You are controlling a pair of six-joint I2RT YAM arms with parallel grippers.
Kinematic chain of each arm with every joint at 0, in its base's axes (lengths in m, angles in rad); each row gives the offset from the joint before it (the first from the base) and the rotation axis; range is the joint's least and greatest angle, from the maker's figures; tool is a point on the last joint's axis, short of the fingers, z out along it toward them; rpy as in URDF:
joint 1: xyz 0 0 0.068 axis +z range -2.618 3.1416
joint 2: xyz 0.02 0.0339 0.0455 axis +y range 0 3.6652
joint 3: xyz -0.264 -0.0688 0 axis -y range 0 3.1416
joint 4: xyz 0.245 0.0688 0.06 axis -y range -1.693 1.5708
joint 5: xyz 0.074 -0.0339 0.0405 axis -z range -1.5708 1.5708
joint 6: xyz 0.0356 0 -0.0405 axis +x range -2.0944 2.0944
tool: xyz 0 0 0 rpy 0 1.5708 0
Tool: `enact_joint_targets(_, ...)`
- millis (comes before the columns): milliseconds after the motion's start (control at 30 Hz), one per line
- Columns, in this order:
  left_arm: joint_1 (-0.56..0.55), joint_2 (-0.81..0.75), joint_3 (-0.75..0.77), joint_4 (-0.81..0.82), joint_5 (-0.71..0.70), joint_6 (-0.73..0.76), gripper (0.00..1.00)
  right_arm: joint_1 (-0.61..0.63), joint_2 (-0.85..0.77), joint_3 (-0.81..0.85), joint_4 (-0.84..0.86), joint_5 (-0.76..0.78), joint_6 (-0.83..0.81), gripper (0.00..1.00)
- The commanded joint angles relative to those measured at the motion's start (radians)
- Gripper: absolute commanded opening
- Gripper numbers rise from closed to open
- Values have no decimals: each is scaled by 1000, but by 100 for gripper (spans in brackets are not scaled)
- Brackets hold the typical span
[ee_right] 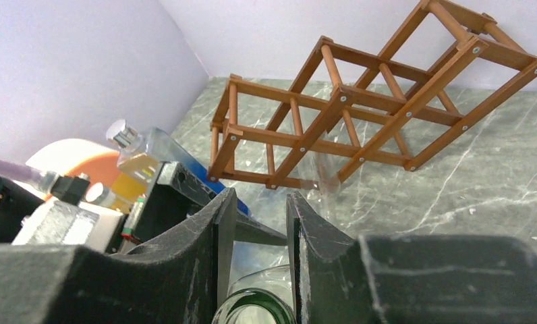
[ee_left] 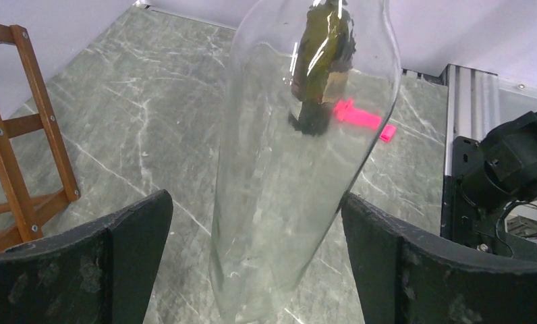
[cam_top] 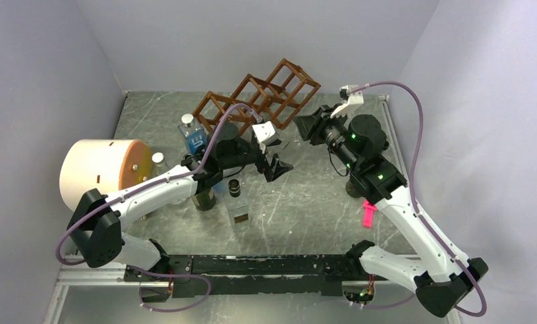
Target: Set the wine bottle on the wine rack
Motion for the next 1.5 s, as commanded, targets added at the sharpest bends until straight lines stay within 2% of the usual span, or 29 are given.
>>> enact_joint_targets(0, -6, 21, 47, 55, -43, 37, 99, -4, 9, 74, 132, 30, 105, 0)
enact_joint_targets(133, -6, 28, 40, 92, -74, 53, 99, -4, 17, 93, 169, 32, 151, 0)
enact_joint_targets(233, -6, 27, 26, 131, -74, 74, 87, -5, 19, 103, 179, 39, 168, 0)
enact_joint_targets(367, -6, 25, 39, 130, -104, 120, 51, -4, 16, 110, 163, 48, 167, 0)
enact_joint_targets(400, -6, 23, 47, 124, -104, 134, 39, -4, 14, 111, 156, 49, 163, 0)
enact_joint_targets(433, -6, 24, 52, 123, -102, 150, 15, -4, 13, 114, 146, 52, 159, 0)
enact_joint_targets(467, -7, 23, 56, 125, -107, 160, 8, -4, 10, 118, 134, 51, 155, 0)
enact_joint_targets(500, -6, 24, 58, 132, -115, 171, 7, -4, 8, 124, 119, 48, 145, 0)
enact_joint_targets(567, -6, 24, 64, 144, -128, 219, 7, -4, 7, 143, 61, 25, 99, 36)
enact_joint_targets(600, -7, 21, 66, 154, -146, 244, 7, -4, 6, 156, 30, 7, 54, 50)
enact_joint_targets(667, -6, 15, 65, 179, -184, 321, 7, -4, 4, 187, -52, -8, -21, 68)
enact_joint_targets(700, -6, 13, 61, 188, -190, 366, 7, -4, 4, 209, -100, -1, -70, 73)
enact_joint_targets(800, -4, 4, 82, 159, -159, 533, 7, -4, 12, 286, -247, 43, -143, 78)
enact_joint_targets(933, -4, 0, 122, 87, -88, 744, 7, -4, 53, 400, -423, 46, -221, 79)
enact_joint_targets(1067, -5, 9, 167, 42, -23, 897, 7, -4, 84, 455, -528, -2, -268, 80)
enact_joint_targets(1267, -4, 63, 296, -123, 1, 1092, 7, -3, 100, 473, -596, -66, -297, 81)
enact_joint_targets(1467, -4, 74, 320, -164, 9, 1215, 7, -3, 102, 452, -599, -81, -316, 81)
